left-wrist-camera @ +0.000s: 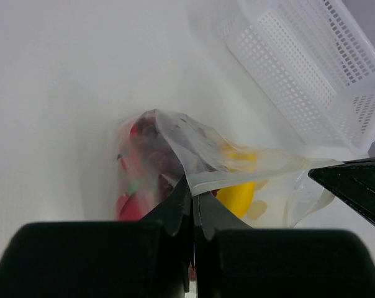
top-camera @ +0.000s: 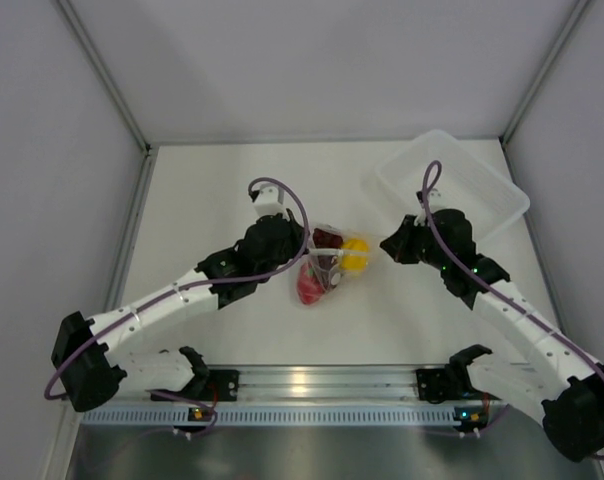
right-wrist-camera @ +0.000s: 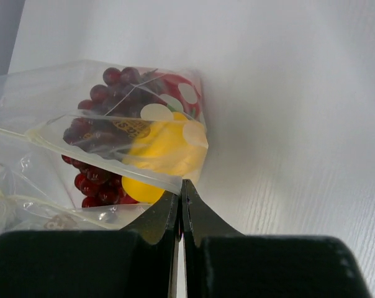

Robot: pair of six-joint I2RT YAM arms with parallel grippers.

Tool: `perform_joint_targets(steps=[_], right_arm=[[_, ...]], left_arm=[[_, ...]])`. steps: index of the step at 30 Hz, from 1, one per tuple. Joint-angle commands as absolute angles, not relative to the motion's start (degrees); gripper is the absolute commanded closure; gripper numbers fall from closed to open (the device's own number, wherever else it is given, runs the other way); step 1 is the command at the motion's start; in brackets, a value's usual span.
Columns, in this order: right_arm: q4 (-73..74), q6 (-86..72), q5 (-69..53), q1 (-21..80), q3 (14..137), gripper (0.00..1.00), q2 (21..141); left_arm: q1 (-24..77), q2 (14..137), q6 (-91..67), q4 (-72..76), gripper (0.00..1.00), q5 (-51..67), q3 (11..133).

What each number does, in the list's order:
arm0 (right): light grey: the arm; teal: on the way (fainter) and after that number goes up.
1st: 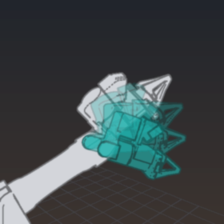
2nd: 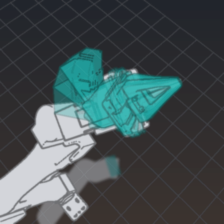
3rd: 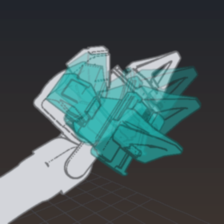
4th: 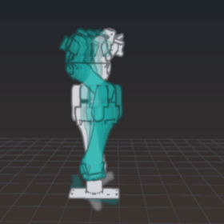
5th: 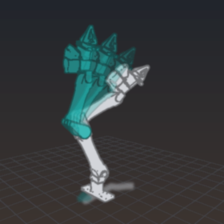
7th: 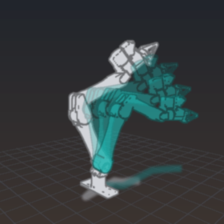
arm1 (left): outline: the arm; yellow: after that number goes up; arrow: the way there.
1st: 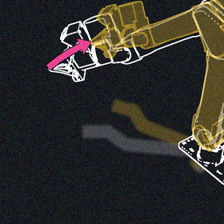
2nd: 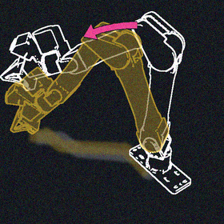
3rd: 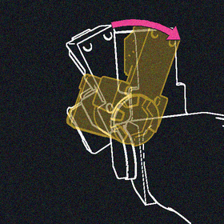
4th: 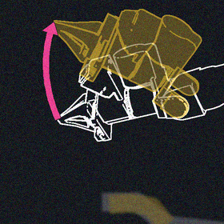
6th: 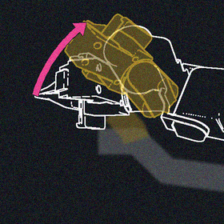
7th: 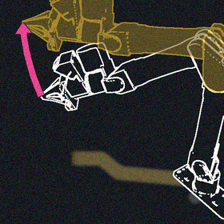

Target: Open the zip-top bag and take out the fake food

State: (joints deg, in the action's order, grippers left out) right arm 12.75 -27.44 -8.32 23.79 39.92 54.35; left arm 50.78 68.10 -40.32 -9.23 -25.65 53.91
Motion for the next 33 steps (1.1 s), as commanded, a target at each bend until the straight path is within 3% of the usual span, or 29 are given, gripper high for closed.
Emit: perform_joint_targets(steps=[1,5,6,9,18,24,33], right_arm=[[18.9,-22.8,-10.0,21.6,42.4,0.99,55.5],[21.2,-22.1,-10.0,22.4,45.8,0.88,54.1],[22.8,-22.0,-10.0,22.5,46.6,0.81,53.6],[25.9,-20.9,-9.0,23.6,50.4,0.77,52.9],[24.5,-24.5,-5.3,32.8,57.7,0.75,54.6],[16.5,-31.5,3.4,42.9,55.3,0.72,57.8],[5.9,-38.5,8.1,46.0,49.2,0.68,65.4]], left_arm=[[49.1,67.4,-41.4,-6.2,1.0,-27.3,56.5],[49.7,70.1,-41.7,-5.4,1.0,-24.1,58.3],[49.7,70.6,-41.7,-5.3,1.0,-24.1,58.6],[49.9,71.0,-41.4,-5.4,1.0,-24.3,59.3],[50.0,70.9,-41.8,-5.4,1.0,-22.9,60.6],[50.4,71.3,-42.1,-4.5,1.0,-21.7,60.8],[50.8,72.2,-43.2,-2.5,1.0,-21.6,59.2]])
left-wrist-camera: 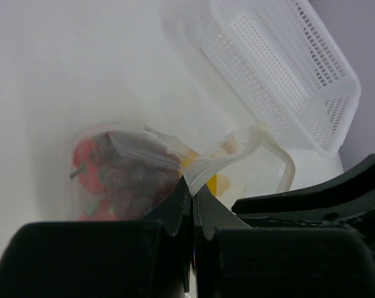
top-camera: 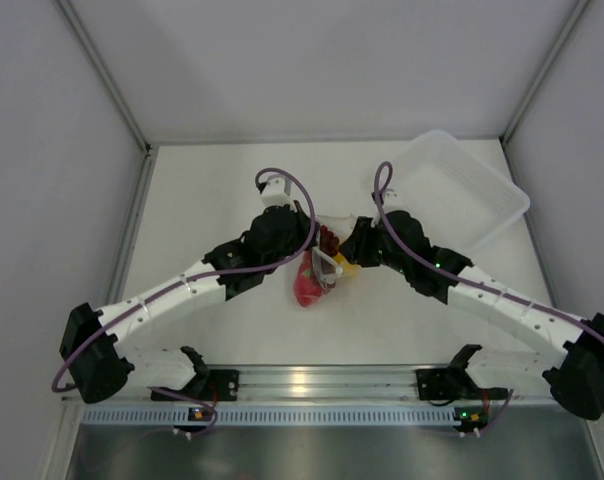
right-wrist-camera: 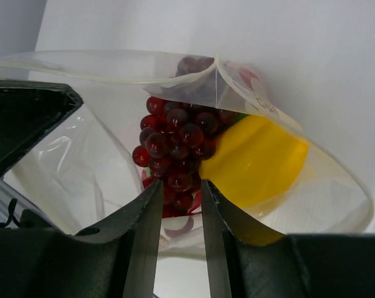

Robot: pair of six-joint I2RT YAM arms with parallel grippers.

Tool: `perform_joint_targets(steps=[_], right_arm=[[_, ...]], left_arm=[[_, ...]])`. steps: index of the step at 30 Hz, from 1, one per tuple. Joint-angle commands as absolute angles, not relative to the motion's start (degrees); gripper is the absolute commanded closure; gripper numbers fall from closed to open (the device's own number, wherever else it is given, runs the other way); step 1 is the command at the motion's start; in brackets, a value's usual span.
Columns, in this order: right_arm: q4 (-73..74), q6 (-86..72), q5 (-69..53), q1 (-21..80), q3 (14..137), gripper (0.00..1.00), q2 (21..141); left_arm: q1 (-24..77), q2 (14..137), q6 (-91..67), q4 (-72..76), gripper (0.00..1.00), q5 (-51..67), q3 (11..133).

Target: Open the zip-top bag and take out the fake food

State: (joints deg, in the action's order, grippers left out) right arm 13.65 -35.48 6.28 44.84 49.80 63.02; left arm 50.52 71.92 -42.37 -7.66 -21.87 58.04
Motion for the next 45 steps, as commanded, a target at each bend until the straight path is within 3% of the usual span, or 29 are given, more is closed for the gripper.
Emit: perform_joint_targets(steps=[1,8,16,26,37,45], right_arm=[[5.5,-38.1,7.5,46.2,49.3,0.67,66.0],[6.2,-35.4,5.6,50.6,51.8,0.58,71.5],[6.9,-35.8,13.7,52.8,53.6,0.55,76.0],[3.0,-41.8,19.3,52.9,52.8,0.4,78.2],[6.1,-39.3,23.6,52.9,54.2,0.41,85.4],[3.1,-37.4,22.8,52.9,53.8,0.62,86.7]], left_arm=[[50.8,72.2,-43.2,-2.5,1.0,-21.6,59.2],[50.8,72.2,-41.7,-2.6,1.0,-20.0,59.2],[50.8,71.9,-42.4,-2.6,1.0,-15.3,60.5],[50.8,70.0,-45.7,-2.7,1.0,-11.7,61.7],[50.7,67.9,-45.1,-6.3,1.0,-13.1,62.7],[50.7,66.8,-45.0,-7.6,1.0,-14.6,61.3]])
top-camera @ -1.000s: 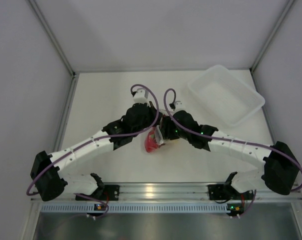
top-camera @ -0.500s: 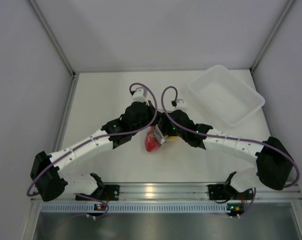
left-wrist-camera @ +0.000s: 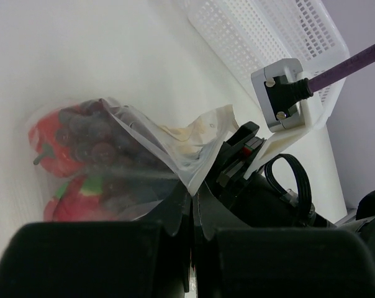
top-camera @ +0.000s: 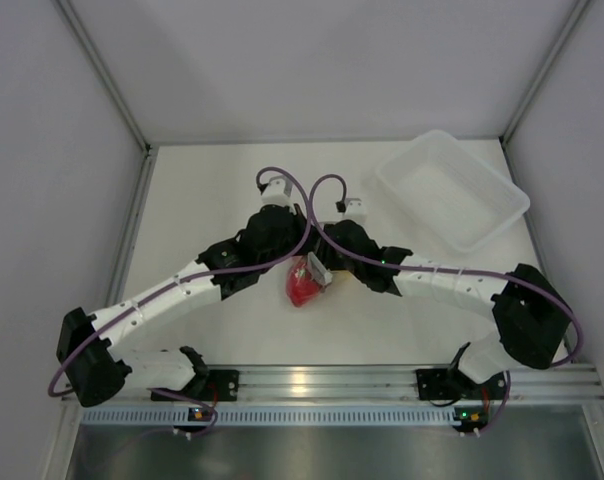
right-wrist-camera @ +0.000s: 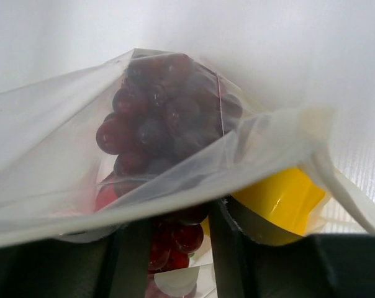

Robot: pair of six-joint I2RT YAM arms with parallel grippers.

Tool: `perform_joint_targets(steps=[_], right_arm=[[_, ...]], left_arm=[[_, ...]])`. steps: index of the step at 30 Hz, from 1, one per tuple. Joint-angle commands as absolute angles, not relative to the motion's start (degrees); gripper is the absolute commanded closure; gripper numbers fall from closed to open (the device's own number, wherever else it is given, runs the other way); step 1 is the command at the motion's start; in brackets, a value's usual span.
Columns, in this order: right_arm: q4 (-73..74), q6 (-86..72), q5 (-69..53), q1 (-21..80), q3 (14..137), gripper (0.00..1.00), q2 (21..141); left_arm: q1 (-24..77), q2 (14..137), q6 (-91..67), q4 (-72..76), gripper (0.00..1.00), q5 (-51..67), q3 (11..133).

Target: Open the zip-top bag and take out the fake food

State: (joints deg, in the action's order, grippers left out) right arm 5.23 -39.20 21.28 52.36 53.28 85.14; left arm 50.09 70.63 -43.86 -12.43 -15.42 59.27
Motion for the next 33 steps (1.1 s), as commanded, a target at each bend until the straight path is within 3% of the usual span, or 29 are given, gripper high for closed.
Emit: perform_joint_targets(steps=[1,5,7,10,33], right_arm=[[2.5,-37.2,22.1,52.9,53.6,0.64,86.7],[-1.9,-36.9,20.6,52.9,52.6,0.77,86.0],[-4.5,-36.2,19.4,53.0,51.5,0.94,84.6],[-7.1,-34.6,18.9,53.0,50.1,1.0,82.7],[-0.2,-27.7,15.4,53.4,48.5,1.0,70.9]], left_arm=[[50.7,66.7,-44.8,-7.6,1.0,-14.9,61.0],[50.5,66.7,-44.4,-8.3,1.0,-15.6,60.6],[50.4,66.5,-44.2,-8.3,1.0,-15.9,59.7],[49.8,66.3,-44.2,-8.3,1.0,-16.3,58.7],[49.0,68.0,-38.8,-9.5,1.0,-25.1,57.4]])
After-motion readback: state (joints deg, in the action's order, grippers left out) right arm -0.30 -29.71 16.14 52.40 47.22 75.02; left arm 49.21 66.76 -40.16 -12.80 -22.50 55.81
